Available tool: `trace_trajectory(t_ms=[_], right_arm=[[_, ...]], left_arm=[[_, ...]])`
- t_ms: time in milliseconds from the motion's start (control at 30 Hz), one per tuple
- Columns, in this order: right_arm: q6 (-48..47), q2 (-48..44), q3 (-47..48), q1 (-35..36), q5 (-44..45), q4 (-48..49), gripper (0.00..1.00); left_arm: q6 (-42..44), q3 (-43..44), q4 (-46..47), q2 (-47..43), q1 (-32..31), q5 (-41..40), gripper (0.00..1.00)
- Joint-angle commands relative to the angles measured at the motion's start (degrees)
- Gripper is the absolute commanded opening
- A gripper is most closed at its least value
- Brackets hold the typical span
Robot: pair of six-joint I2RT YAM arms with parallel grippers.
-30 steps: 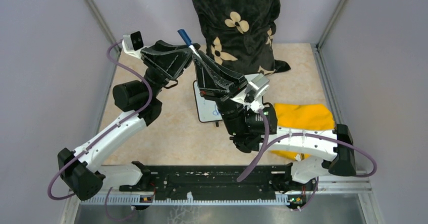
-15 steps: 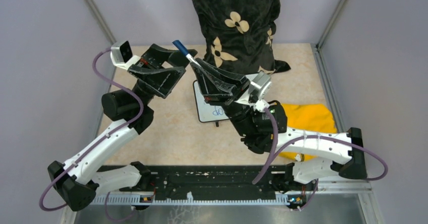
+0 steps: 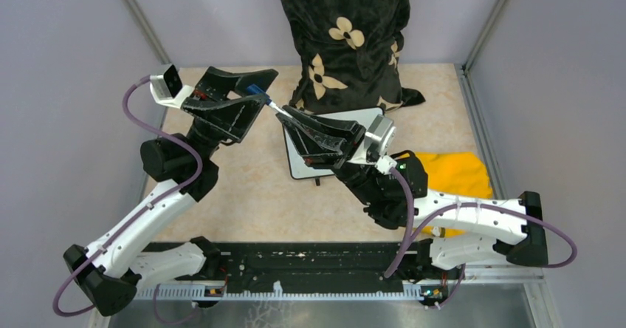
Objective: Write a sentence on the whiteboard
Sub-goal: Close the whiteboard marker at the center of the board.
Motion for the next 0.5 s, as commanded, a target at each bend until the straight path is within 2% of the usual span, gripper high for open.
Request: trace_trajectory(t_ms=[0, 333, 467], right_arm=[[0.8, -1.4, -0.5, 0.1, -2.6, 0.9, 0.0], [-0.6, -2.5, -3.5, 0.1, 0.3, 5.9, 0.0], [-1.0, -3.0, -4.1, 0.1, 1.2, 7.0, 0.0]], left_arm=[[0.2, 0.1, 1.8, 0.5, 0.3, 1.3, 0.78], [-2.1, -0.6, 3.3, 1.0, 0.3, 1.6, 0.61], [-3.1, -0.9, 4.4, 1.3, 0.3, 1.9, 0.51]])
